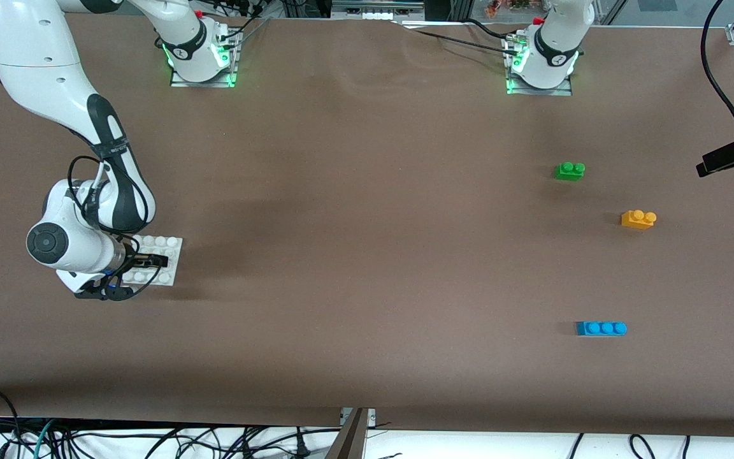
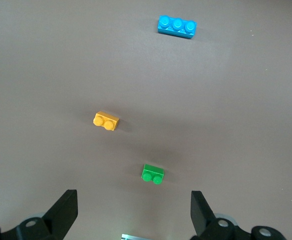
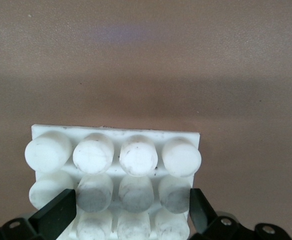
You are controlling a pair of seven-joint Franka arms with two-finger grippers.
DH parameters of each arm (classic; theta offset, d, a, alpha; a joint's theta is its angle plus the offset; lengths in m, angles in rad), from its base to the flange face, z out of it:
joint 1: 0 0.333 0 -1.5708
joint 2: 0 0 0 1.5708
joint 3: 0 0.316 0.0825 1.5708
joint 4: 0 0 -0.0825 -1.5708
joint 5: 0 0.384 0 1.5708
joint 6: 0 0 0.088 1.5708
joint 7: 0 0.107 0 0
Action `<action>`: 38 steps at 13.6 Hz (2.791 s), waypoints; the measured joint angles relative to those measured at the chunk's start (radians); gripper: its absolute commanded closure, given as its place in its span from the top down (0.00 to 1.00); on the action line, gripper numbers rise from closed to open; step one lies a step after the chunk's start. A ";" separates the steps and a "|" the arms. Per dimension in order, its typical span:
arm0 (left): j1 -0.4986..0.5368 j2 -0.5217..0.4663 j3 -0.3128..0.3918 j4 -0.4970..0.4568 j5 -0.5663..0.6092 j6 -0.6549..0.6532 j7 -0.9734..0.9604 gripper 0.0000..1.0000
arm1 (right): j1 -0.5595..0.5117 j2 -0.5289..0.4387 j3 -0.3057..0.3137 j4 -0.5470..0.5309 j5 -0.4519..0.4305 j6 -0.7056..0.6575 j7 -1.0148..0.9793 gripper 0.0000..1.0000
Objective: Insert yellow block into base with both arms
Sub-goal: 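Slide the white base plate with the right gripper toward the table middle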
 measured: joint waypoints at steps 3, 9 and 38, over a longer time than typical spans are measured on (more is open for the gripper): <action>0.000 0.000 0.000 0.001 0.000 0.000 0.001 1.00 | 0.003 0.000 -0.001 -0.001 0.000 0.003 0.000 1.00; 0.000 -0.001 0.005 0.002 0.000 0.000 0.001 1.00 | 0.103 0.000 0.017 -0.009 0.015 0.041 0.081 1.00; 0.001 -0.001 0.011 0.004 0.000 0.000 0.001 1.00 | 0.438 0.030 0.059 0.026 0.063 0.128 0.485 1.00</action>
